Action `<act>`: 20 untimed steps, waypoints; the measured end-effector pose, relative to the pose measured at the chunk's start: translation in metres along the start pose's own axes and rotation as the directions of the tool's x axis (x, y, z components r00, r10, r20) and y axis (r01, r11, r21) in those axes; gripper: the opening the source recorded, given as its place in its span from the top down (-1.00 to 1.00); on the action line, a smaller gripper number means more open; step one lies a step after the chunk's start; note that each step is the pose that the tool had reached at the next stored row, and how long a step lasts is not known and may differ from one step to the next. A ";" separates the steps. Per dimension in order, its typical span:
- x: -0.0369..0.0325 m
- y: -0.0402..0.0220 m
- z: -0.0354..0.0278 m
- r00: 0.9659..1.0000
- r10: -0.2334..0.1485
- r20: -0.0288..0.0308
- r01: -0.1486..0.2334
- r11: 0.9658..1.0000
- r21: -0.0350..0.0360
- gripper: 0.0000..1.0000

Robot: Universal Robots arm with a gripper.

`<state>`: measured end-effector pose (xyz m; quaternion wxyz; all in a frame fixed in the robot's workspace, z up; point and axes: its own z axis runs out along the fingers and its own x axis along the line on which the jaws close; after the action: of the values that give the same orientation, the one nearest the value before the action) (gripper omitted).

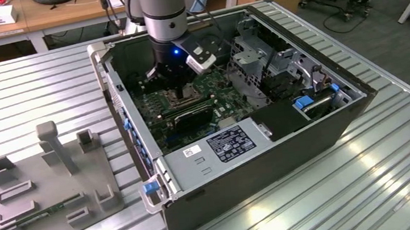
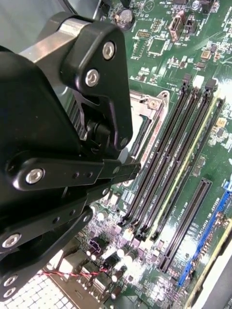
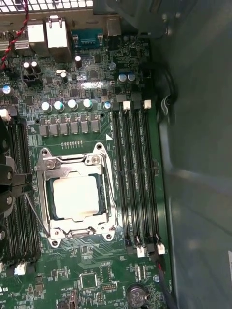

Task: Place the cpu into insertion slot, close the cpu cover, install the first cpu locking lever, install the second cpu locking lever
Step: 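Install the second cpu locking lever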

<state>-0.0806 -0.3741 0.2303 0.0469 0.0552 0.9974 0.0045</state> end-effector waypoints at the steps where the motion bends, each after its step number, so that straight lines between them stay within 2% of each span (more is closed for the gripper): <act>1: 0.0003 0.0000 -0.0001 1.000 0.000 0.000 0.000 1.000 0.000 0.80; 10: 0.0026 -0.0003 0.0007 1.000 0.000 0.000 0.000 1.000 0.000 0.80; 20: 0.0076 -0.0010 0.0058 1.000 0.000 0.000 0.000 1.000 0.000 0.80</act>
<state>-0.0877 -0.3742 0.2238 0.0470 0.0552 0.9974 0.0044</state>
